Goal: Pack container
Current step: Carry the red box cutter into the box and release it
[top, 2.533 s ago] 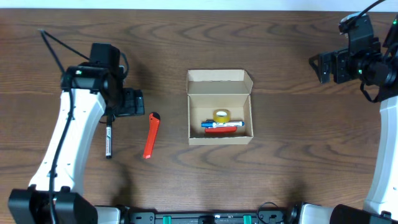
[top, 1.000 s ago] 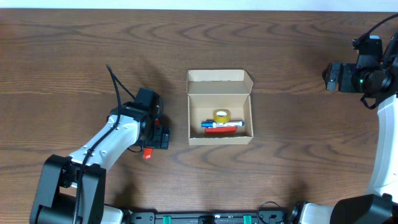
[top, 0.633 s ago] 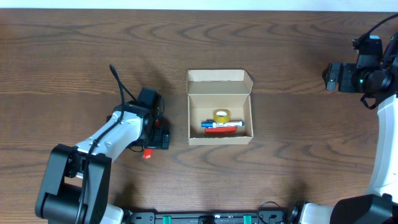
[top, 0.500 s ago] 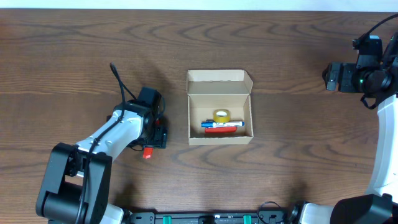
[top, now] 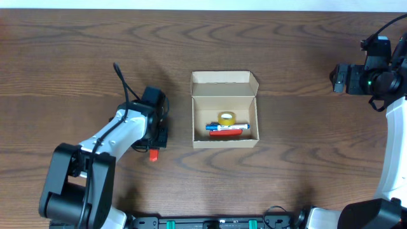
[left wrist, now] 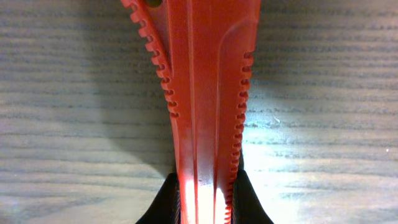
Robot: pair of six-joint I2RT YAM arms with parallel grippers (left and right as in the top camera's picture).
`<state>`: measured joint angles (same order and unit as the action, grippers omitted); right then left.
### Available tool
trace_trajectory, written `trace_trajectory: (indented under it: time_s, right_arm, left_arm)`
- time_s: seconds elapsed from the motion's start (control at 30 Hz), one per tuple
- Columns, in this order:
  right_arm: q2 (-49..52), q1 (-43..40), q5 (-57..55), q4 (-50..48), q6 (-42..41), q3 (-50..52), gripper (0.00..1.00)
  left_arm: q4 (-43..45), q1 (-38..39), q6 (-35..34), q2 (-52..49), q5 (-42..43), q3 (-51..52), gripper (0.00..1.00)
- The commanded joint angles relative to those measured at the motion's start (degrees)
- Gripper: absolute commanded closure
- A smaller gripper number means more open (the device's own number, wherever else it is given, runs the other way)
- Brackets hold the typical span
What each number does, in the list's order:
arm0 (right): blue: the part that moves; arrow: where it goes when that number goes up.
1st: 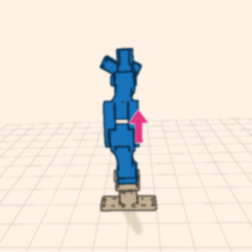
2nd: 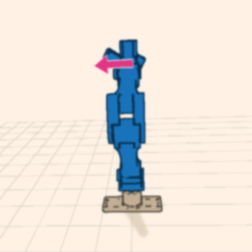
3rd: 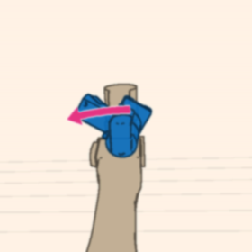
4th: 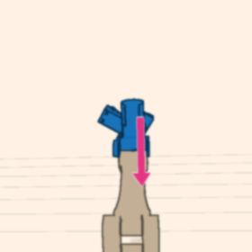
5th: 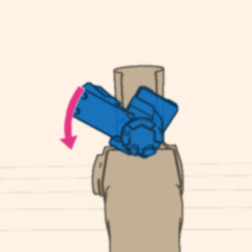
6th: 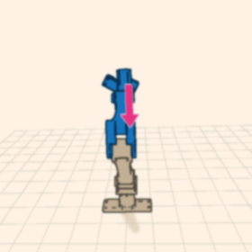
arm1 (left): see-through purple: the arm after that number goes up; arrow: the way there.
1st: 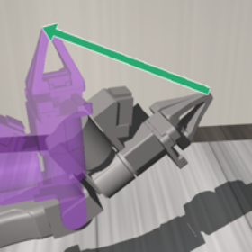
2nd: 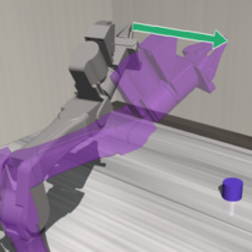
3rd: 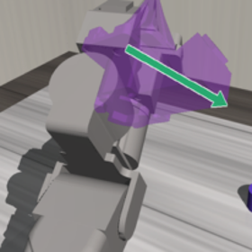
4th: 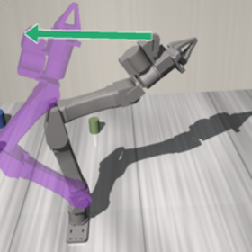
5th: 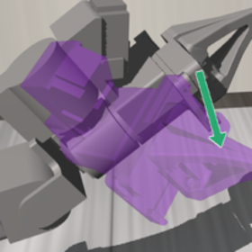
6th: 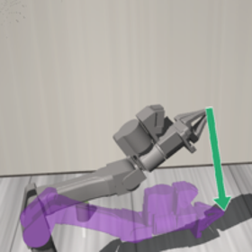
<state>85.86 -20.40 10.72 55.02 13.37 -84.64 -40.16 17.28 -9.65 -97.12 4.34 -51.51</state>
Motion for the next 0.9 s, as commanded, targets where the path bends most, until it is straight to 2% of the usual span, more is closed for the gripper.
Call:
trace_trajectory:
  time_s: [0.0, 0.27, 0.53, 0.6, 0.73, 0.87]
  right_arm:
    - [0.02, -0.13, 0.74, 0.13, -0.92, 0.17, 0.01]
    - [0.02, -0.13, 0.72, 0.31, -0.92, 0.17, 0.01]
    - [0.02, -0.15, 0.68, 0.26, -0.87, 0.17, 0.01]
    - [0.02, -0.15, 0.68, 0.26, -0.87, 0.17, 0.01]
    - [0.02, -0.15, 0.66, 0.26, -0.85, 0.17, 0.01]
    - [0.02, -0.15, 0.66, 0.24, -0.46, 0.17, 0.01]
  left_arm:
    - [-3.23, 0.02, 0.98, 0.46, 0.39, -6.08, 0.94]
    - [-5.60, 0.07, 13.66, 9.25, 8.37, -17.92, 0.94]
    - [-5.22, 0.11, 39.15, 15.08, 31.89, -19.76, 0.94]
    - [-5.97, 0.35, 45.31, 15.52, 34.95, -19.76, 0.94]
    - [-6.27, 3.13, 54.34, 15.50, 35.06, -19.76, 0.94]
    - [-3.93, 8.72, 55.89, 15.47, 27.54, -19.87, 0.94]
